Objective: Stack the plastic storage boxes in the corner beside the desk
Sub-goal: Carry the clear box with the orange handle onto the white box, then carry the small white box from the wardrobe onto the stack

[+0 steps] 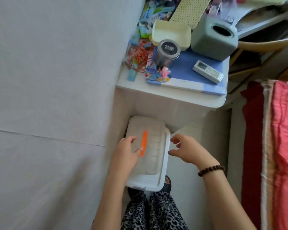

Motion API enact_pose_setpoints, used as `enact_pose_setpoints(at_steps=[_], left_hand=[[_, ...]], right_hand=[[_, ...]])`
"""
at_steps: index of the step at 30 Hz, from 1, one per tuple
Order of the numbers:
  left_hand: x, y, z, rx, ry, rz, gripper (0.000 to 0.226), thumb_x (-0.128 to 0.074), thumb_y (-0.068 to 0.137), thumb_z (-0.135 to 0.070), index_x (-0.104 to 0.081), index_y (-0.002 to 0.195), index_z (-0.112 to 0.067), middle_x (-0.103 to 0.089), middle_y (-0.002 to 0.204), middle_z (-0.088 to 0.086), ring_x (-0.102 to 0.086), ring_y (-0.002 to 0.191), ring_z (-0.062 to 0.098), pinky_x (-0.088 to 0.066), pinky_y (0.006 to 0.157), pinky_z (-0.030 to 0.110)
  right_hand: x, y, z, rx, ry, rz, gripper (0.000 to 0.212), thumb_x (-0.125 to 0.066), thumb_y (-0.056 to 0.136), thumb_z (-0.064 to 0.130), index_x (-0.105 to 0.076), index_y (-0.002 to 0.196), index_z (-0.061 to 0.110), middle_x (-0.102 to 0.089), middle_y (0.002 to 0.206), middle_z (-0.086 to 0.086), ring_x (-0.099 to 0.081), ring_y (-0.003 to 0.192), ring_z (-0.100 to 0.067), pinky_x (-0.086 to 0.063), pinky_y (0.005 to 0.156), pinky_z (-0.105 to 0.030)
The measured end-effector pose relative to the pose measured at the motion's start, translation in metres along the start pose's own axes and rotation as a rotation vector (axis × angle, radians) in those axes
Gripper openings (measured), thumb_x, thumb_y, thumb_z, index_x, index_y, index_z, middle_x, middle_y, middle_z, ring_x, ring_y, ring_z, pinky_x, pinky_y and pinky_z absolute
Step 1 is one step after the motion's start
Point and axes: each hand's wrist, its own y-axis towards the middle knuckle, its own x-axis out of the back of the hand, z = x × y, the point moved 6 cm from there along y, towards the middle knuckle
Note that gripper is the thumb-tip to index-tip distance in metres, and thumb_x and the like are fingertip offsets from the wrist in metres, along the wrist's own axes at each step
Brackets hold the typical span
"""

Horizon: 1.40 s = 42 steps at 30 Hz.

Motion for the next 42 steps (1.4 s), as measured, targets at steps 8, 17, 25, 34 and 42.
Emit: enact_pose_setpoints(at_steps=[8,17,25,34,42], left_hand=[[0.083,-0.047,-0.092,-0.232,-0.056,0.059,0.044,-0.072,0.080,-0.030,-0.057,0.120,-0.024,-0.060,0.099,-0.013,-0.058,0.085,0.001,-0.045,0.078,0.013],[0.145,-0.100,-0.165,-0.488,-0.082,-0.131,0.039,-0.069,0.082,-0.035,-0.056,0.119,-0.035,-0.057,0.102,-0.022,-0.050,0.094,-0.015,-0.031,0.076,-0.003],[0.193,-0.124,-0.191,-0.594,-0.054,-0.288,0.037,-0.064,0.083,-0.042,-0.053,0.118,-0.042,-0.055,0.106,-0.027,-0.052,0.098,-0.011,-0.044,0.083,0.014],[0.216,-0.133,-0.206,-0.614,-0.088,-0.350,0.037,-0.066,0.083,-0.039,-0.055,0.118,-0.040,-0.057,0.105,-0.025,-0.052,0.097,-0.011,-0.044,0.081,0.015],[0.195,-0.135,-0.233,-0.681,-0.047,-0.266,0.038,-0.065,0.082,-0.044,-0.050,0.116,-0.049,-0.051,0.106,-0.034,-0.050,0.099,-0.014,-0.041,0.078,0.009]], right_hand=[[0.077,-0.086,0.055,0.131,-0.027,-0.173,0.044,-0.068,0.085,0.037,-0.055,0.125,0.023,-0.057,0.122,0.007,-0.052,0.098,-0.006,-0.040,0.080,-0.020],[0.127,-0.158,0.087,0.262,-0.013,-0.383,0.038,-0.063,0.086,0.043,-0.054,0.122,0.036,-0.056,0.112,0.020,-0.053,0.092,0.007,-0.041,0.075,-0.011],[0.181,-0.210,0.107,0.368,0.025,-0.581,0.037,-0.065,0.087,0.038,-0.055,0.123,0.033,-0.057,0.114,0.021,-0.056,0.101,0.005,-0.047,0.090,-0.019],[0.204,-0.236,0.103,0.402,0.027,-0.679,0.036,-0.065,0.088,0.038,-0.056,0.123,0.034,-0.057,0.116,0.021,-0.056,0.104,0.003,-0.046,0.092,-0.021],[0.210,-0.249,0.081,0.349,0.027,-0.684,0.040,-0.064,0.088,0.041,-0.053,0.126,0.038,-0.050,0.110,0.026,-0.055,0.101,0.005,-0.047,0.090,-0.017]])
